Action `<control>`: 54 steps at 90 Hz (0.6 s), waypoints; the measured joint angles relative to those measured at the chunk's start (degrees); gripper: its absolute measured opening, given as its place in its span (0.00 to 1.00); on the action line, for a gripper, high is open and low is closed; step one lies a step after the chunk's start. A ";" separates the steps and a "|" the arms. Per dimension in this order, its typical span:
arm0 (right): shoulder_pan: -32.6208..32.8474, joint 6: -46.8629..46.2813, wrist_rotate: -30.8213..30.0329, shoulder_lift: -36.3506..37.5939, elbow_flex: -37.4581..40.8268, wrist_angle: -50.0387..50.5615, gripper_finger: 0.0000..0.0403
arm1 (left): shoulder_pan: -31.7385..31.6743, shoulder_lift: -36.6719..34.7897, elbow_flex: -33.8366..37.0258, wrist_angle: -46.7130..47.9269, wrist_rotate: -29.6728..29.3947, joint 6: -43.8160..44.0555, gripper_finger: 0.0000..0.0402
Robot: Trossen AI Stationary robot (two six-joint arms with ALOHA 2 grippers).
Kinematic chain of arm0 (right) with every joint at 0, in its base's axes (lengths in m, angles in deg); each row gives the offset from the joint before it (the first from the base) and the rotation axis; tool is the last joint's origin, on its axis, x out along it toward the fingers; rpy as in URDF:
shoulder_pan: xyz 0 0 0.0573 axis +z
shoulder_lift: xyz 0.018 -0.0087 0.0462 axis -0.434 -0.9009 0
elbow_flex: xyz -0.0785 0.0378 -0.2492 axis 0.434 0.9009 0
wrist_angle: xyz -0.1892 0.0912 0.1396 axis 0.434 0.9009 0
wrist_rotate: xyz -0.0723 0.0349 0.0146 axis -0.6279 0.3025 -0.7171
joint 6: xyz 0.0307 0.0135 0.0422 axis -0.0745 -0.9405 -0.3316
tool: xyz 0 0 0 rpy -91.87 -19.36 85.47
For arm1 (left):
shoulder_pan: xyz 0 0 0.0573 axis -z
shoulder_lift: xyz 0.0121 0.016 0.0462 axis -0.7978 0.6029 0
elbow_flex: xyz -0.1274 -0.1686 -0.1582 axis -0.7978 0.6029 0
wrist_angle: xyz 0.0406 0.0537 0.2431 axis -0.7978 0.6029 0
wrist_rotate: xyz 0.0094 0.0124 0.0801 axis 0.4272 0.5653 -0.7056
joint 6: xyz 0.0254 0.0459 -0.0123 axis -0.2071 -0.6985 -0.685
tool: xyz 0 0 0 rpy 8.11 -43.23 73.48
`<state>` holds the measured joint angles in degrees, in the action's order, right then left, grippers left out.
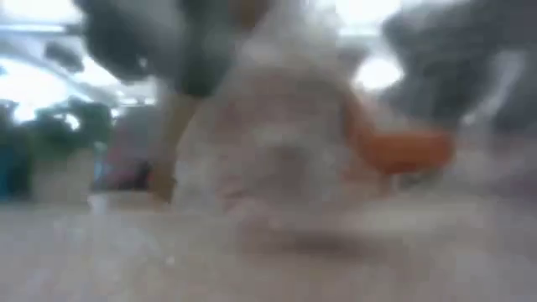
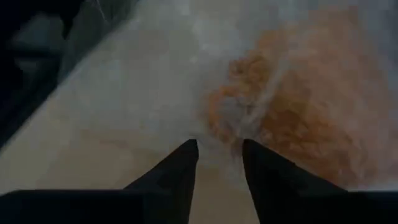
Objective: Wrap mug
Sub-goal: Wrap the orange mug with the bubble wrap
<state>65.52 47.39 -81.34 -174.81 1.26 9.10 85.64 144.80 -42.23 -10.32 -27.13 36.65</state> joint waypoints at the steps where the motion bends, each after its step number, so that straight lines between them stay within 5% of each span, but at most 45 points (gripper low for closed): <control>1: 0.01 0.42 0.00 -0.50 -0.47 0.29 0.27 | -0.07 0.15 0.00 -0.15 0.01 0.02 0.00; 22: -0.29 8.23 -4.57 -8.19 -10.16 6.57 0.27 | -0.76 2.80 -0.02 -1.14 0.98 1.60 0.00; 54: -1.32 15.19 -4.29 -8.96 -14.56 13.14 0.27 | -0.99 3.39 -0.02 -1.89 1.40 1.97 0.00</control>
<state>64.19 62.57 -85.63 -183.78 -13.30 22.24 84.65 148.20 -42.25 -12.21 -25.73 38.62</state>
